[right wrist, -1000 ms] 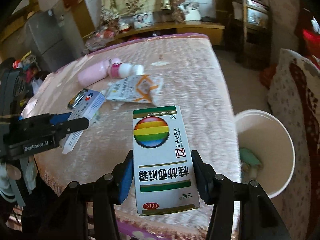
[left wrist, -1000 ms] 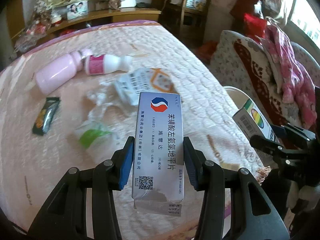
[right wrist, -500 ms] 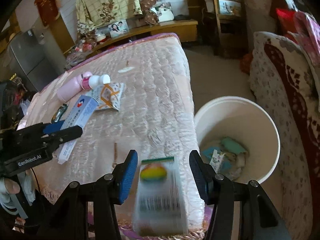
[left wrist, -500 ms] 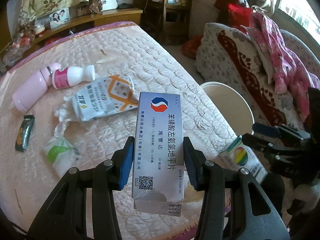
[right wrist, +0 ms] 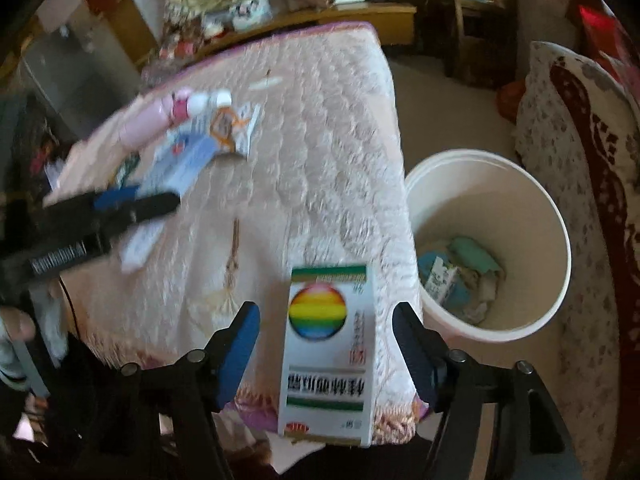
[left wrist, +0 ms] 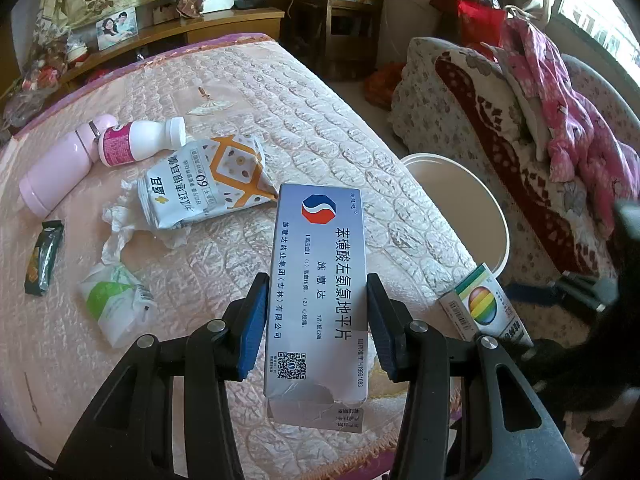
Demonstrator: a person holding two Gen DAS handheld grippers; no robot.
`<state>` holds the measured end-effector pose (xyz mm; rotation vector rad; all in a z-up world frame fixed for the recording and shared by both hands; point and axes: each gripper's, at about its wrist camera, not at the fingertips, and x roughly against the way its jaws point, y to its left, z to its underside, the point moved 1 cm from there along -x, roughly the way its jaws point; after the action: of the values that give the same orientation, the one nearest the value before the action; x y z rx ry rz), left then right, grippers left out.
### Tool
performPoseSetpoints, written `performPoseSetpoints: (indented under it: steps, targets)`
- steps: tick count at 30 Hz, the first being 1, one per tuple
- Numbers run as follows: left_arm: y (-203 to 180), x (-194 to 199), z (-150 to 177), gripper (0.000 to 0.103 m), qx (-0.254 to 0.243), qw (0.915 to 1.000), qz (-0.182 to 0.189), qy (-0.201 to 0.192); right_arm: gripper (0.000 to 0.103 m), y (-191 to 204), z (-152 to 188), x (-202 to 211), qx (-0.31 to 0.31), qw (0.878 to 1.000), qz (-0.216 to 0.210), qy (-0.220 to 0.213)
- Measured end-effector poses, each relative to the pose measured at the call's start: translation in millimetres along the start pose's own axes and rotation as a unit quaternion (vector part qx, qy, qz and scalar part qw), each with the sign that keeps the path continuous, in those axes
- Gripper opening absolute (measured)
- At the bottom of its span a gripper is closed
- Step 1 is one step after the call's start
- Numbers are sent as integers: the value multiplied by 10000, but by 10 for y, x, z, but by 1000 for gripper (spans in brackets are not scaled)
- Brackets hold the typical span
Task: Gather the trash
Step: 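Carry both medicine boxes over the white bucket and open both grippers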
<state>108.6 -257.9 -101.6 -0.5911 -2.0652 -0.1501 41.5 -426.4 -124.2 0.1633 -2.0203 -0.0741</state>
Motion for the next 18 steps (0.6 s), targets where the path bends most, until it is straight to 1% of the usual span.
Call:
performPoseSetpoints:
  steps: [1, 2, 3, 4, 10, 18]
  targets:
    - [-11, 4, -1, 45, -12, 10000, 1, -1, 66, 31, 28, -54, 92, 9999, 86, 109]
    - [-16, 6, 2, 45, -23, 10000, 0, -5, 63, 56, 55, -101, 181, 9995, 186, 179]
    - [-23, 13, 2, 45, -41, 10000, -1, -11, 58, 76, 77, -134, 254, 9992, 244, 209]
    - [-34, 16, 1, 45, -49, 10000, -2, -14, 51, 83, 88, -145, 285, 9991, 253, 195]
    - [-112, -11, -50, 45, -94, 10000, 22, -23, 50, 0, 15, 64, 181, 9993, 194, -257]
    - [-344, -104, -162, 45, -287, 9995, 96, -21, 50, -280, -85, 177, -209, 9982, 225, -517]
